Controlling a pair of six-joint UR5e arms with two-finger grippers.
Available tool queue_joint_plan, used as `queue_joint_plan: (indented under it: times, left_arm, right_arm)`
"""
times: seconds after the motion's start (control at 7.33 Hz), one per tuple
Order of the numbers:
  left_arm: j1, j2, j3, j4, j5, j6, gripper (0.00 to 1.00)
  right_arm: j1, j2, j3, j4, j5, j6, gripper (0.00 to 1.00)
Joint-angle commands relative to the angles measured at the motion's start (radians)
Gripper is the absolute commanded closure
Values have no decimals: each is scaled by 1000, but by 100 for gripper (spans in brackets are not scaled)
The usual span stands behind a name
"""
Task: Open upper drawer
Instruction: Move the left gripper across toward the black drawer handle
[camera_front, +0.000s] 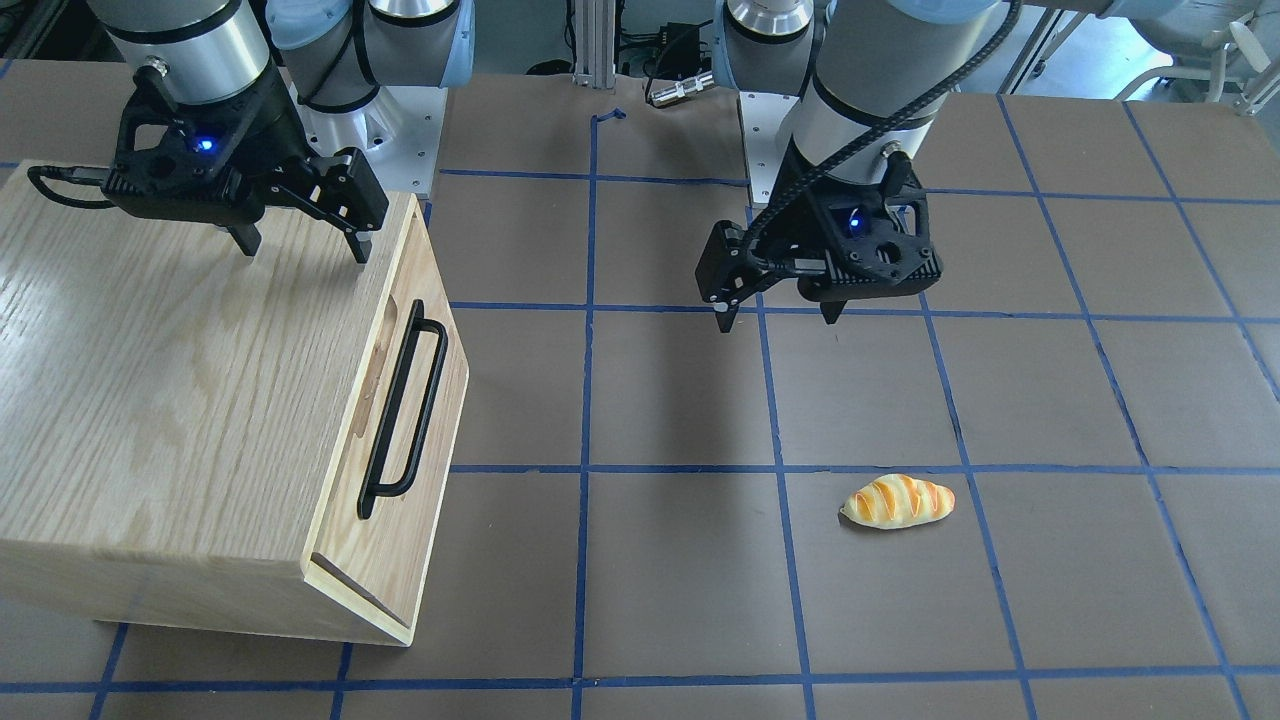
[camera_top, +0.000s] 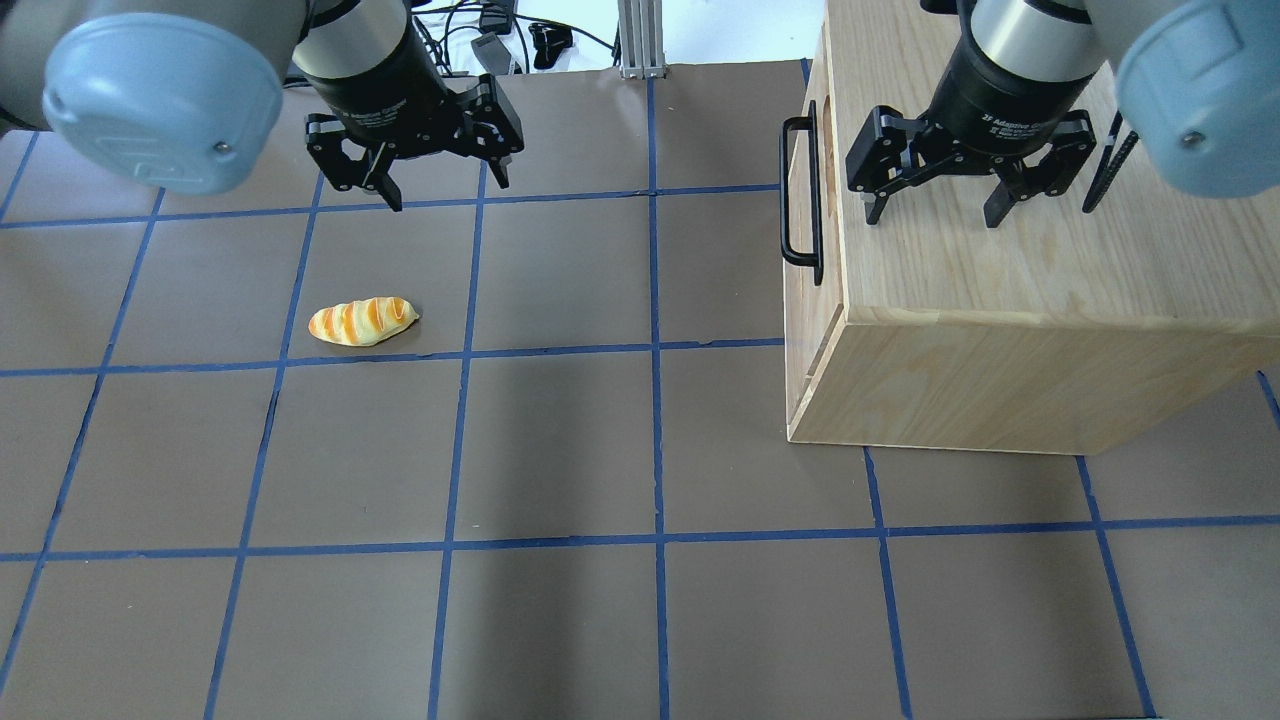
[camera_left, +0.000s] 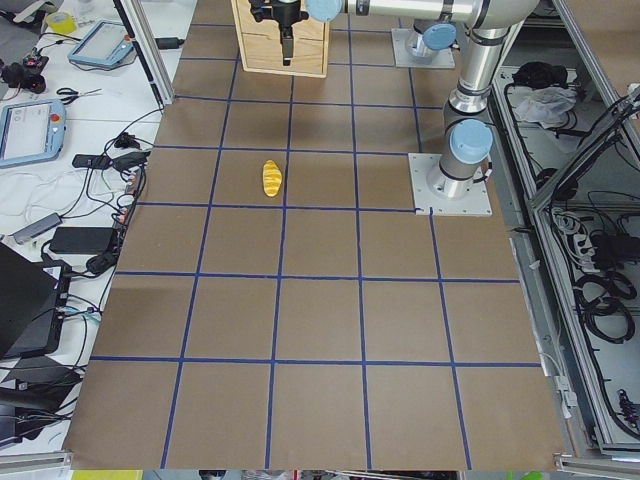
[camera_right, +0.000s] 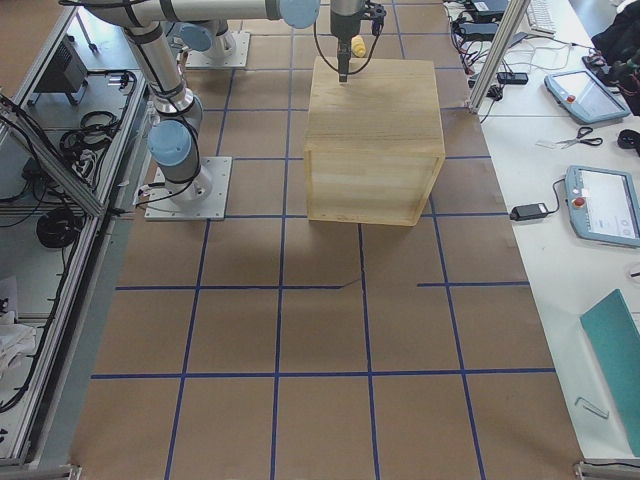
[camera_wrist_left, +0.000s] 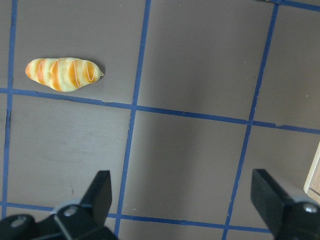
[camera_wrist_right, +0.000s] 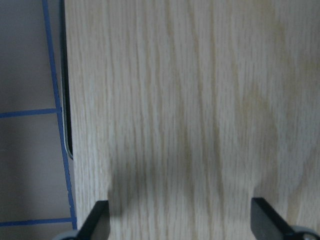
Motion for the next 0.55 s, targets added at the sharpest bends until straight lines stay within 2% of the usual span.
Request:
queue_joint_plan:
  times: [0.0,0.41]
  left_arm:
    - [-59,-37,15,51,-4,-50,0]
    - [-123,-101,59,91,-65,-176,0]
  right_arm:
    - [0,0,0,0,0,0,0]
    - [0,0,0,0,0,0,0]
